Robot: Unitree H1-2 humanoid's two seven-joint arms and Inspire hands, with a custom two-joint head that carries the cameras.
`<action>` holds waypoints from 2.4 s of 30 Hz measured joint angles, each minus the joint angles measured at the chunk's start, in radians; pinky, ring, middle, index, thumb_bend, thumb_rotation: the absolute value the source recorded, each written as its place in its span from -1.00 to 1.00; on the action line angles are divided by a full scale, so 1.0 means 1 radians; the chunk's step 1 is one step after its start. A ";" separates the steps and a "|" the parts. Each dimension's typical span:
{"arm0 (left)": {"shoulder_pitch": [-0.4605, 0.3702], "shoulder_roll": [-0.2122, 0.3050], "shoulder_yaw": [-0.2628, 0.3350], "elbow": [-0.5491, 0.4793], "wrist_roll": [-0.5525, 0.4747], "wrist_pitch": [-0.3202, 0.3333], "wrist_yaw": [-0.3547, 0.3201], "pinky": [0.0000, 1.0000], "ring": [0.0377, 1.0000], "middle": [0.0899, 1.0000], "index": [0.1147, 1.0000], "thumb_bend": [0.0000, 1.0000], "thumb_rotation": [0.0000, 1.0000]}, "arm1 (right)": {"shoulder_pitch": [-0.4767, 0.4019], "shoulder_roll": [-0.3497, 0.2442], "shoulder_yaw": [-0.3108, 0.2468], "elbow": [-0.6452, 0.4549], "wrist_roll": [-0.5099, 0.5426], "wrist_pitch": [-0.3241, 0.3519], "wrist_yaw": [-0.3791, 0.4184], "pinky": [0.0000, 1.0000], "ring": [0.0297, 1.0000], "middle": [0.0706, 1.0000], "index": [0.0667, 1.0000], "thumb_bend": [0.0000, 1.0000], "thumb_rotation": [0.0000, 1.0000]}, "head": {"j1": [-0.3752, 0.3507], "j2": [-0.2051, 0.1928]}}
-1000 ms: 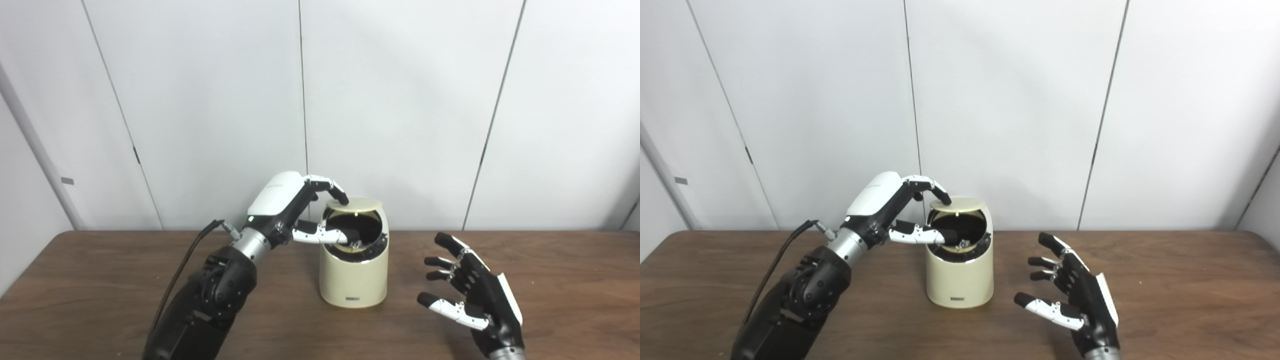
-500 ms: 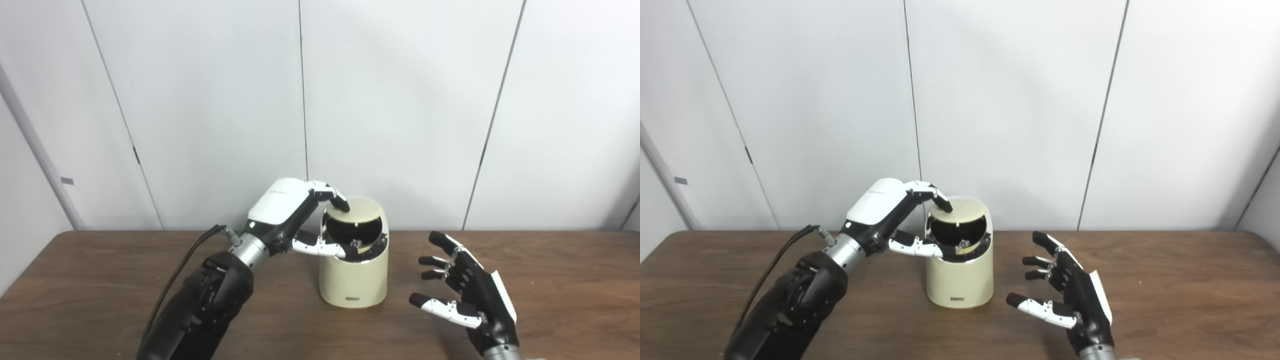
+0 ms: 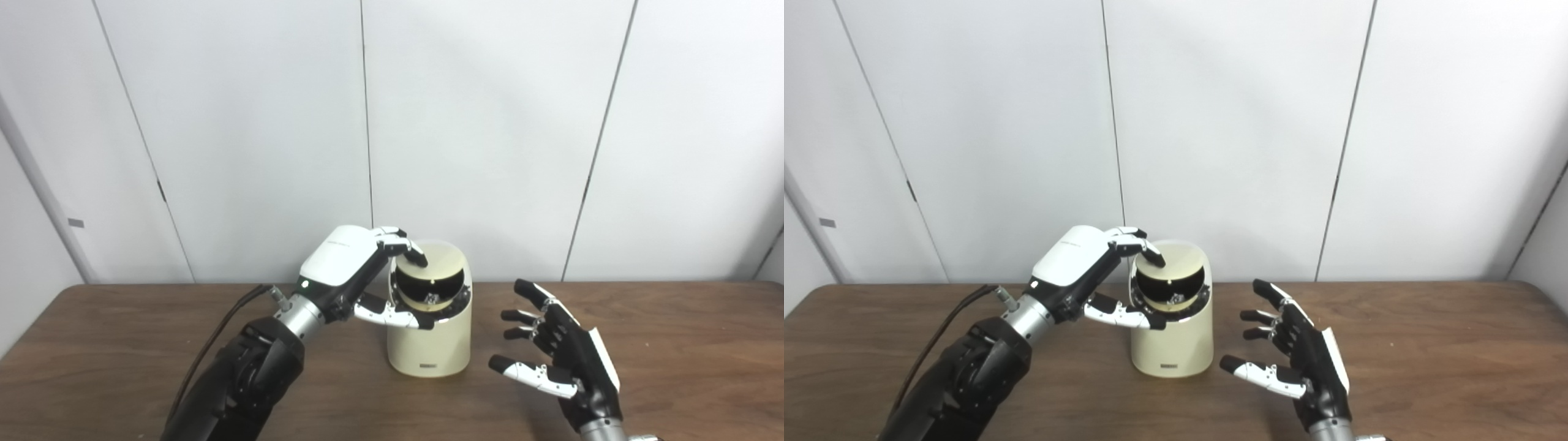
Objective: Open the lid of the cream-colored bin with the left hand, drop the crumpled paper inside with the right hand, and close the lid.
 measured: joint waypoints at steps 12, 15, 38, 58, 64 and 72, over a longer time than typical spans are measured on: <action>0.008 0.000 -0.008 -0.005 0.019 -0.006 -0.001 0.41 0.70 0.34 0.33 0.81 0.12 | 0.000 -0.004 0.000 -0.001 -0.019 0.001 -0.003 0.16 0.35 0.65 0.58 0.55 -0.72 | 0.003 0.009; 0.018 0.000 -0.008 -0.006 0.018 -0.007 -0.003 0.43 0.68 0.34 0.34 0.79 0.07 | 0.000 -0.003 0.000 -0.008 -0.020 0.008 -0.004 0.15 0.35 0.63 0.58 0.55 -0.74 | 0.000 0.011; 0.034 0.018 -0.066 0.007 0.162 -0.064 0.060 0.62 0.65 0.36 0.32 0.82 0.14 | 0.000 -0.002 0.012 -0.033 -0.030 0.039 -0.007 0.13 0.35 0.63 0.59 0.55 -0.70 | -0.003 0.018; 0.025 0.034 -0.142 0.007 0.380 -0.046 0.127 0.64 0.68 0.46 0.41 0.85 0.10 | 0.000 -0.001 0.017 -0.058 -0.029 0.045 -0.008 0.11 0.33 0.63 0.59 0.56 -0.69 | -0.003 0.026; 0.025 0.034 -0.151 0.007 0.381 -0.036 0.133 0.64 0.67 0.46 0.42 0.84 0.11 | 0.000 -0.001 0.018 -0.059 -0.035 0.063 -0.009 0.12 0.33 0.63 0.58 0.57 -0.68 | -0.005 0.031; 0.024 0.034 -0.167 0.017 0.378 -0.036 0.145 0.68 0.71 0.46 0.42 0.89 0.11 | 0.001 -0.001 0.018 -0.082 -0.035 0.082 -0.010 0.13 0.35 0.65 0.58 0.56 -0.67 | -0.008 0.043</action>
